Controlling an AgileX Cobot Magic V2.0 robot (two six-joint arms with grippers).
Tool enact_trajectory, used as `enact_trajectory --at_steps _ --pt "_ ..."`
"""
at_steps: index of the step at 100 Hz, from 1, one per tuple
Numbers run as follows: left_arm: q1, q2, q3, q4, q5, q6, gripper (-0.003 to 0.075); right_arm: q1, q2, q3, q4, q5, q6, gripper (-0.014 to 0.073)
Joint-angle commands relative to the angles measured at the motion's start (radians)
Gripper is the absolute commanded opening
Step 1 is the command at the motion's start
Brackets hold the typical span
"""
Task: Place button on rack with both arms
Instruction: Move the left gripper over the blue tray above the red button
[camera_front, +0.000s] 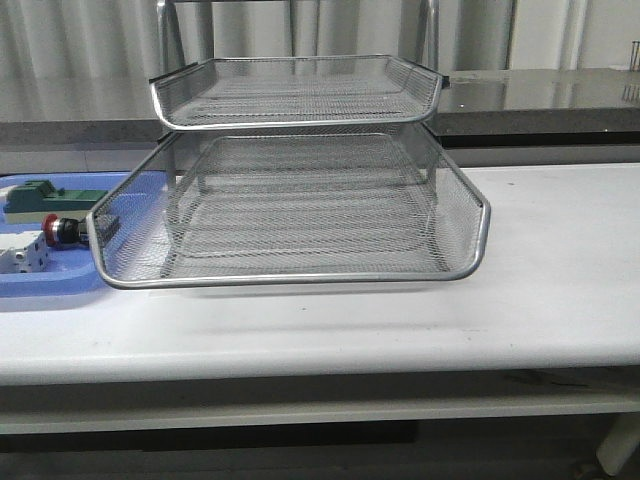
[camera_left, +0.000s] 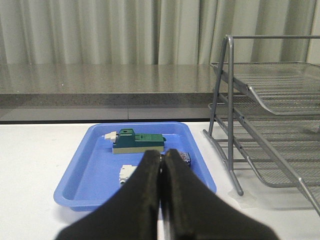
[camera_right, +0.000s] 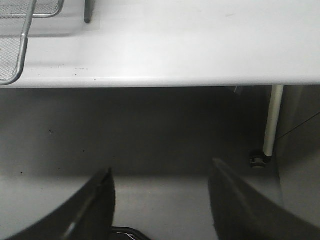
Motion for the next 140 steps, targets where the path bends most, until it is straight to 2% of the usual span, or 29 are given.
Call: enact_trajectory --at_steps 1,15,27,91,116,124,140 --pt "-0.006 -0.035 0.046 -0.007 -0.080 -0.005 -0.0020 -0.004 0.003 -0.036 -0.021 -0.045 0.005 0.0265" --pt "-0.006 -0.035 0.046 -0.007 -0.080 -0.005 -0.0020 -0.004 0.003 -0.036 -0.020 -0.043 0.005 0.0051" --pt "-0.006 -0.035 0.046 -0.007 -0.080 -0.005 -0.0020 -0.004 0.003 -0.036 -0.017 -0.043 0.005 -0.0074" --pt "-0.006 -0.035 0.046 -0.007 -0.080 -0.005 -0.0020 -0.004 0.003 -0.036 -0.015 -0.046 0.005 -0.0067" --pt "-0.006 -0.035 0.029 -0.023 -0.154 -0.005 -0.0020 -0.004 0.003 -0.036 -0.015 -0.044 0.005 -0.0067" --pt "-0.006 -0.028 -0.007 -0.085 -0.098 -0.005 -0.0020 -0.004 0.003 -0.036 -0.015 -0.044 0.005 -0.0067" --pt "-0.006 0.051 -0.129 -0.087 0.059 -0.005 -0.0020 -0.004 0.003 -0.036 -0.015 -0.044 0.005 -0.0067"
